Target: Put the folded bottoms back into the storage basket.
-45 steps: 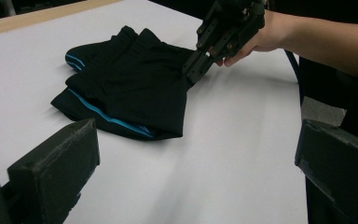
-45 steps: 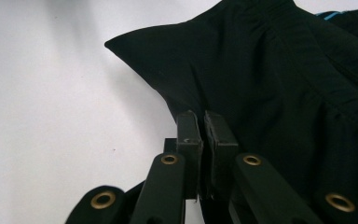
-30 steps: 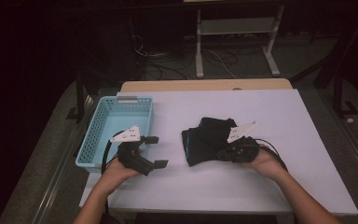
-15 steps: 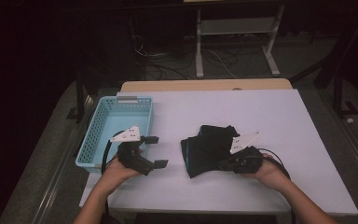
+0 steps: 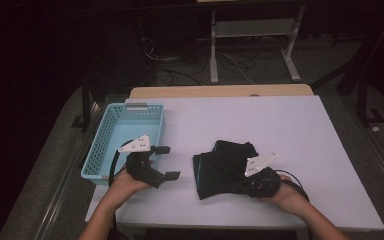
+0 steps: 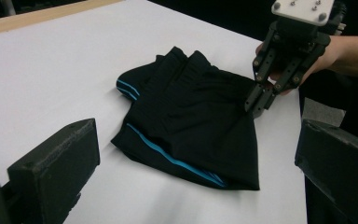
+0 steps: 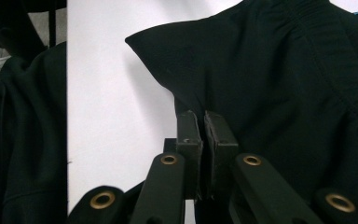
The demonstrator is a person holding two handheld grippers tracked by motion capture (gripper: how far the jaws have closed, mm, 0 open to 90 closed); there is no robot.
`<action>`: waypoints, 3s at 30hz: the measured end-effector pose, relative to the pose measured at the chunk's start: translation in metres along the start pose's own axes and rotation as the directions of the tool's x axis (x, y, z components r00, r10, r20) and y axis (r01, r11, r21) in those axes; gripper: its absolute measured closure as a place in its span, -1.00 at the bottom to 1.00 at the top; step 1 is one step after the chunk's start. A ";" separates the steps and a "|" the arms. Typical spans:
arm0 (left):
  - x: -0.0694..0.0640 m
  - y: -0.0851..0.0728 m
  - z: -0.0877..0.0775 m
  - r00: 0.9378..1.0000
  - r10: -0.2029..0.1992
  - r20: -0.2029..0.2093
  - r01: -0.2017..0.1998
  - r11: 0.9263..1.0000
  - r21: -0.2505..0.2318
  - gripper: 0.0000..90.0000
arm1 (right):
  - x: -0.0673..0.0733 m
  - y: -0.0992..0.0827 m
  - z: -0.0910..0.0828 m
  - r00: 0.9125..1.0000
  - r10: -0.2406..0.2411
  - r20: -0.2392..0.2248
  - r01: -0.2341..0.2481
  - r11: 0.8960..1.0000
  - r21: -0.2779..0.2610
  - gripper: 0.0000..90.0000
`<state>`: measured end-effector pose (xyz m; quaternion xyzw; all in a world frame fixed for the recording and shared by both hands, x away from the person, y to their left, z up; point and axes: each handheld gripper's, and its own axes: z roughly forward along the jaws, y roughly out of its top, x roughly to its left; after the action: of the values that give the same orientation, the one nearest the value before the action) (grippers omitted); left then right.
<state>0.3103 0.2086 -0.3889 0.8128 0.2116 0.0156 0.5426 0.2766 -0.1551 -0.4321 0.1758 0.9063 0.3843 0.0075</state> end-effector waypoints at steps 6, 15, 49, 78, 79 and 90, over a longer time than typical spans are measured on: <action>0.000 0.000 0.000 1.000 0.000 -0.001 0.000 1.000 0.000 -1.00 | 0.007 0.000 0.004 0.999 -0.022 -0.032 0.022 1.000 0.011 0.88; 0.000 0.000 0.001 1.000 0.005 -0.005 -0.005 1.000 0.007 -1.00 | 0.015 0.001 0.012 0.997 -0.049 -0.062 0.051 0.998 0.036 0.88; 0.000 0.000 0.001 1.000 0.003 -0.009 -0.003 1.000 0.009 -1.00 | -0.006 -0.014 -0.035 0.990 0.124 0.060 -0.113 0.981 -0.156 -0.63; 0.000 0.002 0.002 1.000 -0.008 -0.013 0.008 1.000 0.009 -1.00 | -0.003 -0.066 -0.065 0.960 0.230 0.160 -0.185 0.949 -0.257 -0.97; 0.000 0.003 0.002 1.000 -0.006 -0.011 0.006 1.000 0.009 -1.00 | -0.004 -0.065 -0.065 0.960 0.232 0.157 -0.186 0.947 -0.261 -0.97; -0.007 0.014 0.000 0.999 0.018 -0.027 -0.018 1.000 -0.010 -1.00 | -0.005 -0.062 -0.057 0.966 0.217 0.141 -0.178 0.953 -0.247 -0.96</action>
<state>0.3089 0.2017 -0.3746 0.8115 0.2115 0.0328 0.5437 0.2537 -0.2358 -0.4360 0.2952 0.8290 0.4705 0.0652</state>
